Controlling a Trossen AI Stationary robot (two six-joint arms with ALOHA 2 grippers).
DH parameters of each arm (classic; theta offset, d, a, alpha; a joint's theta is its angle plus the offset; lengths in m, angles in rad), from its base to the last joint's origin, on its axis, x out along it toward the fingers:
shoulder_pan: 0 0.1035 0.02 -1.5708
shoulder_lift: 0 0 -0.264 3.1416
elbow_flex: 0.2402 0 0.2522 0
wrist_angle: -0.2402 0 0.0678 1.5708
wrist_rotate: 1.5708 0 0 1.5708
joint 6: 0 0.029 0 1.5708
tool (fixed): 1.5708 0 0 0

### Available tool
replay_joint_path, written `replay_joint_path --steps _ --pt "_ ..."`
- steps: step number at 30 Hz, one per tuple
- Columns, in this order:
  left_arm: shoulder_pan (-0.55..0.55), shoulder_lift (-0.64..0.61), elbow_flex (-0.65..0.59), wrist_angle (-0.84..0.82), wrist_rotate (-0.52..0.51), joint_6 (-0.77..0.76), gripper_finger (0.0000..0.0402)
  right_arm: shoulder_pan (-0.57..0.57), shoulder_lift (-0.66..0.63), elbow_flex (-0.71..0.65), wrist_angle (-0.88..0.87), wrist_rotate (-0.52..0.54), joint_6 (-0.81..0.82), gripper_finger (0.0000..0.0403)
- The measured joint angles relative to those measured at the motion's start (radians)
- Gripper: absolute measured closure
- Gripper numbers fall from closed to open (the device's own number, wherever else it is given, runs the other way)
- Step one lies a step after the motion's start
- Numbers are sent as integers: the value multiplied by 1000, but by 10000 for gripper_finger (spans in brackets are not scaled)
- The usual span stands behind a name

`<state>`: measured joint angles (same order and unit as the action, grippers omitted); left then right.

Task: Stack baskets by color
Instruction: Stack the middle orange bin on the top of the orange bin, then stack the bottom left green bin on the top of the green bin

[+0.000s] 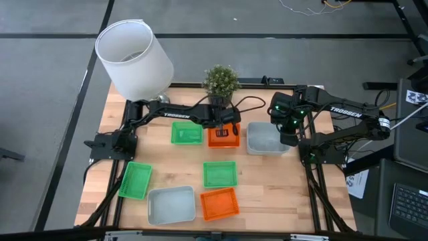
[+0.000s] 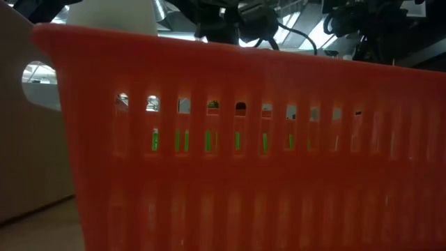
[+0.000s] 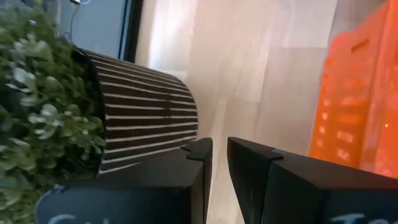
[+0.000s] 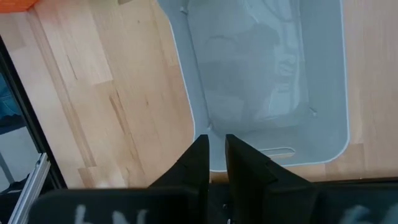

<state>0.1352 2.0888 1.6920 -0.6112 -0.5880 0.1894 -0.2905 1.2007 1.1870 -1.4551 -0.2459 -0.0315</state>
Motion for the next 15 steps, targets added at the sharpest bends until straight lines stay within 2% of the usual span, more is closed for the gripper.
replay_joint_path --steps 15 --pt "0 53 1 32 -5 6 359 0 0 0 5 -2 0 350"
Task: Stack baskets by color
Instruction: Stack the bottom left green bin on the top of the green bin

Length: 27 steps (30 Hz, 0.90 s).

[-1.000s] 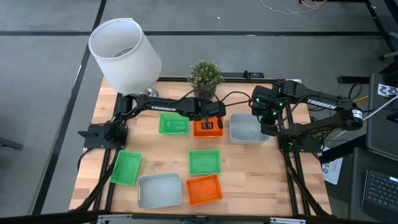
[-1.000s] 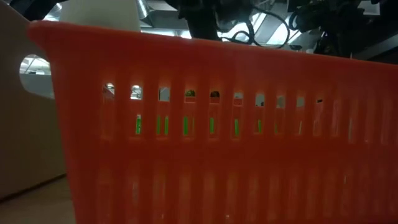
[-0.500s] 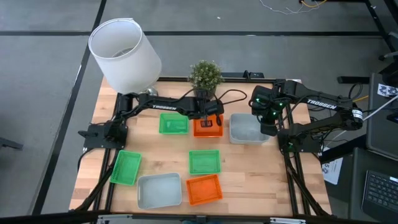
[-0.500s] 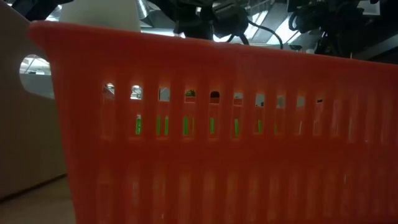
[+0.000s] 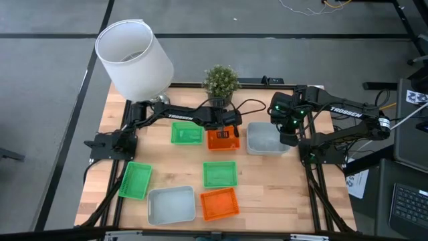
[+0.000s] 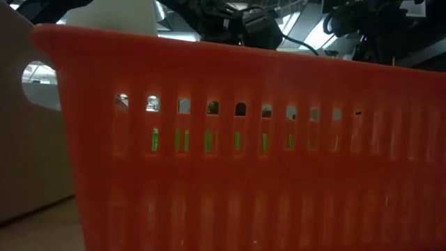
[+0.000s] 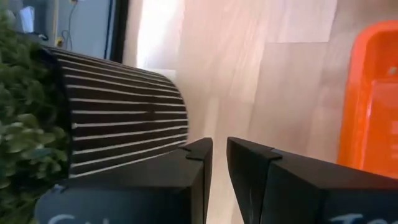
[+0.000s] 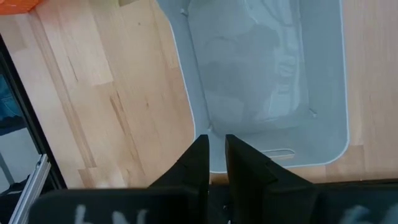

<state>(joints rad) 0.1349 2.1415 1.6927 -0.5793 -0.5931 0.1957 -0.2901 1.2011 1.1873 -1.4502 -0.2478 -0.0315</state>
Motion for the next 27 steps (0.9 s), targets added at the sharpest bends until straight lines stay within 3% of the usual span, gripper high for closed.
replay_joint_path --steps 5,12,20,27 --pt "-6 -23 22 -29 -53 41 359 0 0 0 3 0 -2 350" --pt "-40 -102 103 -252 -54 -9 359 0 0 1 3 1 -3 350" --pt "-62 -276 106 -572 22 -252 359 0 0 1 5 2 1 350" --pt "-153 -421 105 -841 97 -452 359 0 0 1 15 17 6 350"
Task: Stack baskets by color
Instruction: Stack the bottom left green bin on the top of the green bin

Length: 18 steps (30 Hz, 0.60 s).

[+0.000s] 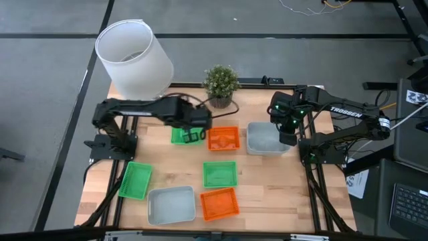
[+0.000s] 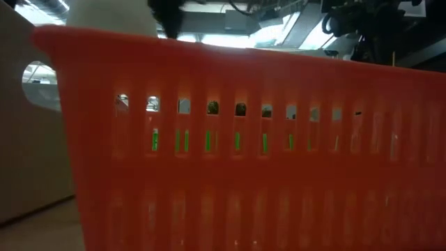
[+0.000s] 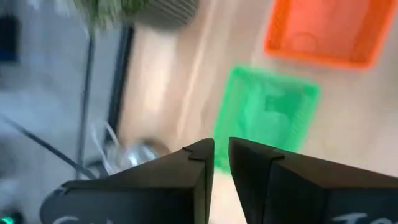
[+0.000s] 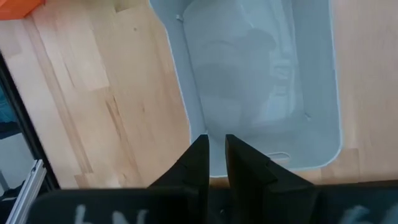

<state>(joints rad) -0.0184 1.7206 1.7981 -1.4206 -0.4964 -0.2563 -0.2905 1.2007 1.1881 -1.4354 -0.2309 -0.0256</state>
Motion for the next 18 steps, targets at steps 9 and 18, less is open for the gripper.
replay_joint_path --steps 9,18 --pt "-152 -127 -60 -126 188 -471 359 0 0 0 41 2 47 350" --pt "-315 -174 -338 -153 383 -914 357 0 0 0 39 2 48 350"
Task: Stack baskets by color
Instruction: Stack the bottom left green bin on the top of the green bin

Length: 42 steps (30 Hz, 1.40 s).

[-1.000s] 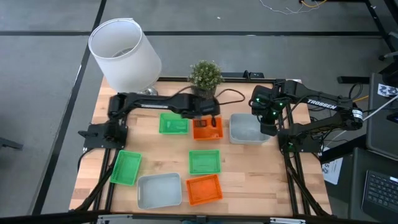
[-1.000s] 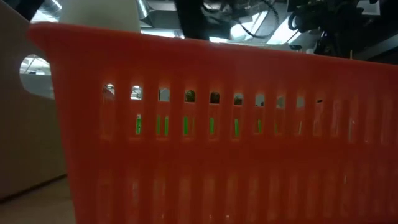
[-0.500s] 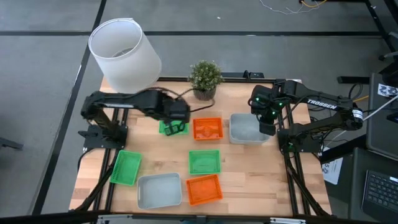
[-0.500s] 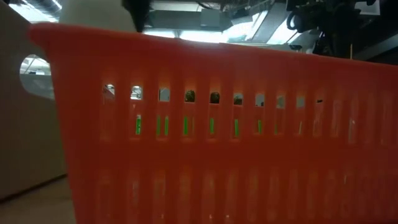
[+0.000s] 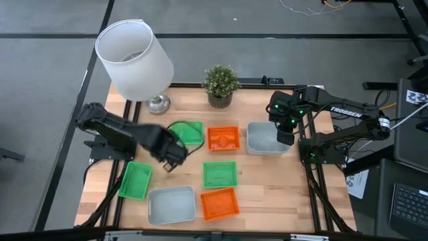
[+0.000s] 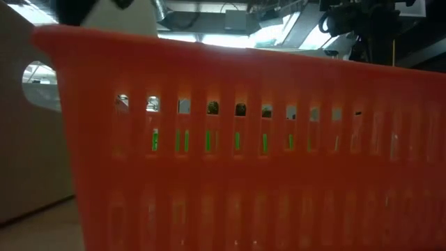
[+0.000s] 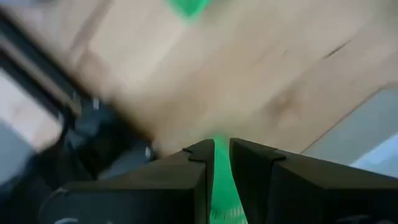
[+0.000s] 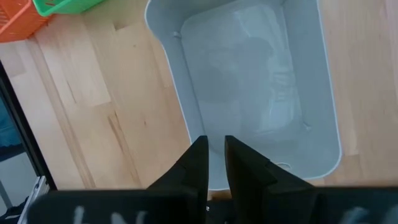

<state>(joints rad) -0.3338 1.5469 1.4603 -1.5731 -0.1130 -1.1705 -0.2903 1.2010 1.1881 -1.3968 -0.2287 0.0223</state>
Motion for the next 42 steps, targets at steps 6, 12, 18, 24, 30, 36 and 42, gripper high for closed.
replay_joint_path --steps 6,12,18,24,30,36,42 --pt "-109 -4 -98 11 87 -279 365 0 0 0 1 2 2 350" --pt "-240 -6 -98 18 77 -457 375 0 0 0 19 2 11 350" --pt "-422 -6 -98 17 -72 -700 376 0 0 0 39 1 91 350" --pt "-584 18 -98 18 -276 -926 368 0 0 0 44 1 109 350" --pt "-628 58 -100 13 -273 -975 322 0 0 -1 61 1 108 350" --pt "-571 107 -100 15 -244 -1038 285 0 0 -1 101 1 104 350" --pt "-548 128 -139 37 -161 -1096 284 0 0 -2 101 1 99 350"
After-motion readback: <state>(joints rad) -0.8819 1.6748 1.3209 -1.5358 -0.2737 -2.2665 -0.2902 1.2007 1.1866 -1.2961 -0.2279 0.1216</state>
